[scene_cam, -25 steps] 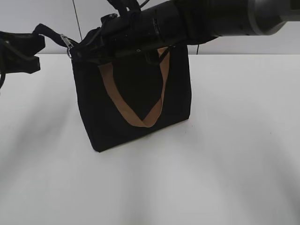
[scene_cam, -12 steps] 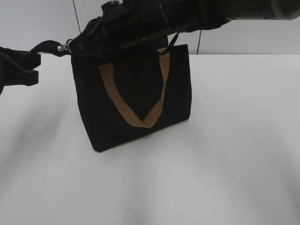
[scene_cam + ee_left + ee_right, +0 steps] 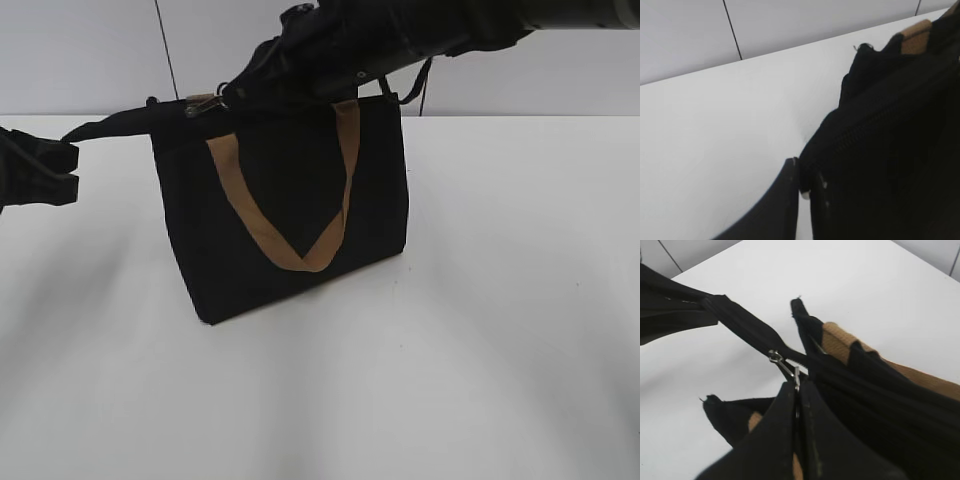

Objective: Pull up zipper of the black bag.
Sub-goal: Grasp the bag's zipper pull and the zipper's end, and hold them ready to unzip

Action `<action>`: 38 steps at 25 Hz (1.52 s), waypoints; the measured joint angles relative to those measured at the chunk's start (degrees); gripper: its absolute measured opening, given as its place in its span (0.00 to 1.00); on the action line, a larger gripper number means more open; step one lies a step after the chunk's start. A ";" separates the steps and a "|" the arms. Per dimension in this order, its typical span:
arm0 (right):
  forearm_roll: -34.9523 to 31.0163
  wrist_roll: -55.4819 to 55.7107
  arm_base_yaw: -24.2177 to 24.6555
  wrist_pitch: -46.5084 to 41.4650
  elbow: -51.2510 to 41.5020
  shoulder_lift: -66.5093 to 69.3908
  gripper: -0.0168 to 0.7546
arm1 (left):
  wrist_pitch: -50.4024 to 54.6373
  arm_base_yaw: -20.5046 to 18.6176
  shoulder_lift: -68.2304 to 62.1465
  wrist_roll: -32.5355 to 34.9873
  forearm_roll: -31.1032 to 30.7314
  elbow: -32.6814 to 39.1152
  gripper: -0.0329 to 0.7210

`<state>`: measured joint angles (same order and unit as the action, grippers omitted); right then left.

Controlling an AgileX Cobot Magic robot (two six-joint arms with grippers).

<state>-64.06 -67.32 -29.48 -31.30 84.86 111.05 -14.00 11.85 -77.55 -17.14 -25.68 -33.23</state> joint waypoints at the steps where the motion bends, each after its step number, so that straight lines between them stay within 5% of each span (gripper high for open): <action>1: 0.21 0.02 0.66 0.00 0.00 0.00 0.00 | 0.32 0.00 0.00 0.00 0.00 0.00 0.08; 17: 4.33 0.24 14.88 -0.35 0.00 0.00 0.00 | 1.15 0.12 0.00 0.00 0.55 0.00 0.08; 26: 4.40 0.53 15.40 -1.47 0.00 0.00 0.01 | 1.21 0.12 0.00 0.00 0.60 0.00 0.08; 29: 4.45 0.57 15.40 -3.56 0.00 0.00 0.19 | 1.52 0.02 0.00 0.00 0.72 0.00 0.18; 33: 5.54 1.71 15.40 -7.69 0.00 -0.34 0.61 | 2.51 -0.05 0.12 -3.38 1.22 0.00 0.59; 38: 15.89 11.44 15.40 -12.70 0.00 -3.48 0.73 | 11.76 2.75 2.97 -6.91 2.68 0.00 0.71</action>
<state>-48.17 -55.88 -14.08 -44.00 84.86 107.57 -2.23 14.60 -74.59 -24.05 -23.00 -33.23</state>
